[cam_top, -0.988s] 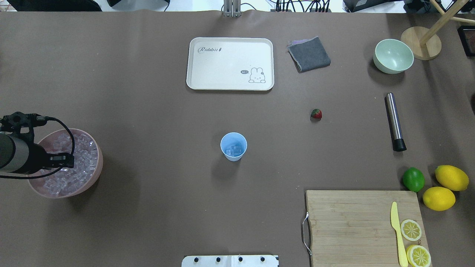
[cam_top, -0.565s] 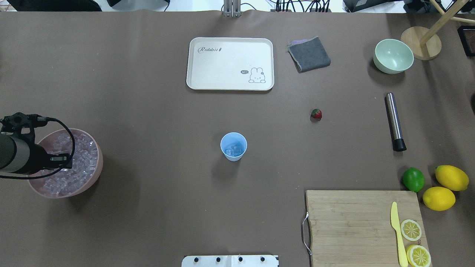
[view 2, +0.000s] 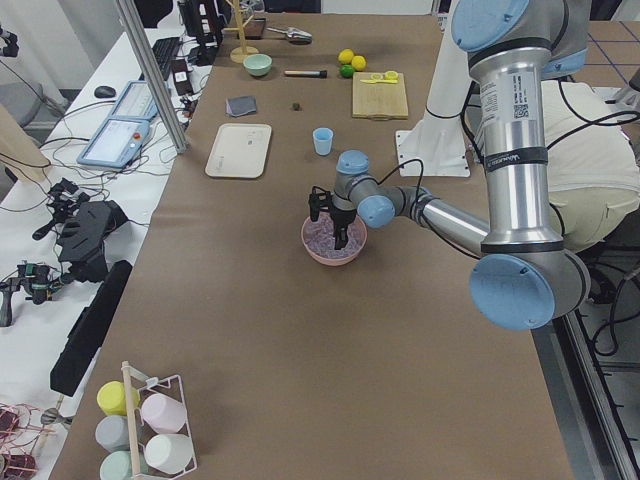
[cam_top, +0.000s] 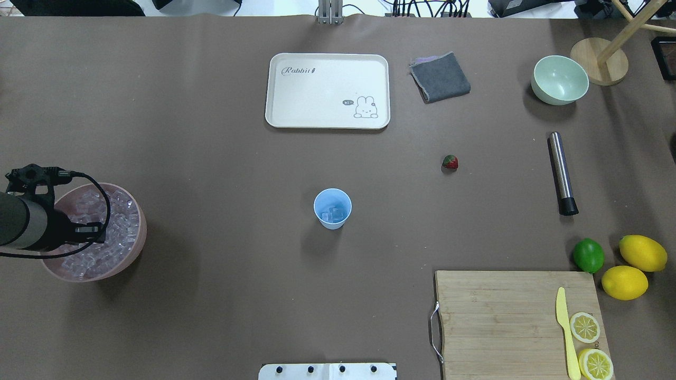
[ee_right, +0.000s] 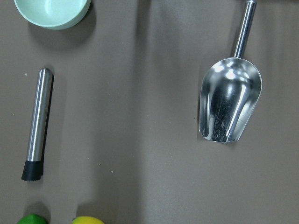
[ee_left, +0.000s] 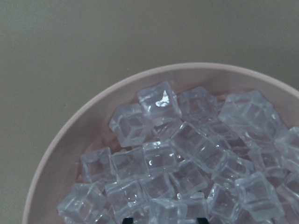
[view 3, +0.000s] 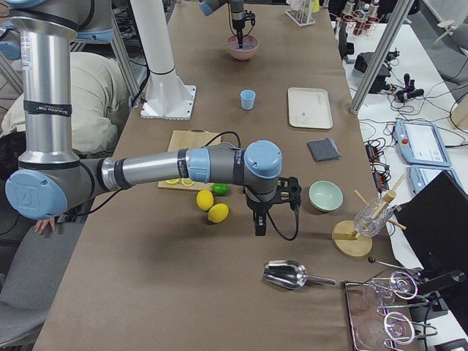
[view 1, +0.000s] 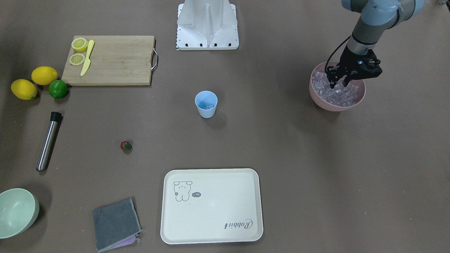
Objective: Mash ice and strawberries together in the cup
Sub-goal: 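Lower the left gripper into the bowl to grasp a third ice cube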
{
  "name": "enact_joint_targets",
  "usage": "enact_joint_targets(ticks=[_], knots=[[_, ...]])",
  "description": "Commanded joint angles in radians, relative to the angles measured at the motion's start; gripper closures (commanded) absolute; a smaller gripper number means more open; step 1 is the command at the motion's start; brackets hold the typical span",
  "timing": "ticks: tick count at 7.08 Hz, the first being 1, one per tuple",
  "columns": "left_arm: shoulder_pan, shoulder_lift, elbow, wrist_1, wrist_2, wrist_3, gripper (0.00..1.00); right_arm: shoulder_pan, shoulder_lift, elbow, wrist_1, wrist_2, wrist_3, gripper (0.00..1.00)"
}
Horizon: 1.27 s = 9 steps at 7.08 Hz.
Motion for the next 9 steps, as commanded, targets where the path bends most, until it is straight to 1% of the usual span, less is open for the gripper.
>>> enact_joint_targets(ticks=[1,2,3,4,5,6,9], knots=[[0.012,-0.002,0.002,0.000,0.008,0.000,0.49,0.000,-0.004,0.000,0.000,-0.001,0.000,0.00],[0.012,0.000,0.002,0.000,0.008,0.000,0.62,0.000,-0.004,0.001,0.000,-0.001,0.000,0.00],[0.012,0.001,0.005,0.000,0.008,0.000,0.68,0.000,-0.005,0.001,0.000,-0.001,0.000,0.00],[0.012,0.004,0.005,0.000,0.010,0.002,0.77,0.000,-0.005,0.001,0.000,-0.001,0.000,0.00],[0.008,0.006,0.003,0.000,0.008,0.003,0.89,0.000,-0.004,0.001,0.000,0.000,0.000,0.00],[-0.004,0.006,-0.004,0.000,0.008,0.012,0.99,0.000,-0.004,0.001,0.000,0.000,0.000,0.00],[-0.115,0.024,-0.044,0.005,-0.006,0.113,1.00,0.000,-0.001,0.001,0.000,0.000,0.001,0.00]])
